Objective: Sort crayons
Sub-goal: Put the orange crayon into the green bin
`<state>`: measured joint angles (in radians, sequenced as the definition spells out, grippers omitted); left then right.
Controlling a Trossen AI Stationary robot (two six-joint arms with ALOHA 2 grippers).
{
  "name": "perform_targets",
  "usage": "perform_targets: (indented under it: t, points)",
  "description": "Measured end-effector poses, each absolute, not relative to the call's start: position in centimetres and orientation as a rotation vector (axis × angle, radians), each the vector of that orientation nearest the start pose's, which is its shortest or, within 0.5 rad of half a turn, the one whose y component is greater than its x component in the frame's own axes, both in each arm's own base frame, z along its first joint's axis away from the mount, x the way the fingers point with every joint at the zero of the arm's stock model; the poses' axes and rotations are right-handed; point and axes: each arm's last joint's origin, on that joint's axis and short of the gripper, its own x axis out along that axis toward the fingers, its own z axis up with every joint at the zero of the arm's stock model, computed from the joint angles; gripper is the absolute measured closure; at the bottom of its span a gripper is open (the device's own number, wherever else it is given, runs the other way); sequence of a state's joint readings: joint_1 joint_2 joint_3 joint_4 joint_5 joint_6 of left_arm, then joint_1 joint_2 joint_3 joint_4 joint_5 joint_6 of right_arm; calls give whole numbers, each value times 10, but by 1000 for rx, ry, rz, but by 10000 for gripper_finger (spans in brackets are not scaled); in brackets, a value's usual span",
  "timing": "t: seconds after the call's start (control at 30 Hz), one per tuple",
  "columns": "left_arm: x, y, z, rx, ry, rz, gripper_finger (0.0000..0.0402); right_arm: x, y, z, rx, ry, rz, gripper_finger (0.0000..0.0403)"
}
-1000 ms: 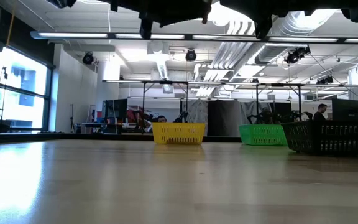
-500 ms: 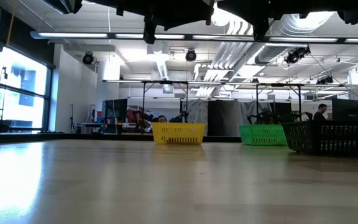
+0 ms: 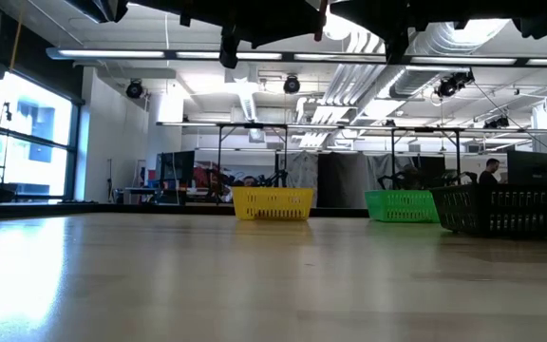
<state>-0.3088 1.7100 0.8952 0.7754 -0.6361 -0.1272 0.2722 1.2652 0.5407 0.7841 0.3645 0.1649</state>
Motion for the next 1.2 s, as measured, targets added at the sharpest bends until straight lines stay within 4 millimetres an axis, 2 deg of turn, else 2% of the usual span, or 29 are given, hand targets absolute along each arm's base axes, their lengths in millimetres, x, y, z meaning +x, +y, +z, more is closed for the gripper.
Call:
perform_targets:
  t: [0.23,0.47,0.8,0.93,1.07,1.2]
  points:
    - [348,-92,225,-109,13,330,401,255,59,241,213,-87,-135,293]
    - [348,-92,224,-108,14,330,401,267,62,231,226,-132,-131,293]
    - [348,-92,224,-107,15,330,401,289,66,230,213,-117,-116,294]
    - [348,-93,223,-102,28,331,401,293,67,230,207,-105,-115,321]
    - [347,-93,223,-100,32,329,401,293,67,230,204,-104,-115,386]
    - [347,-93,223,-118,31,328,399,293,67,229,207,-100,-115,388]
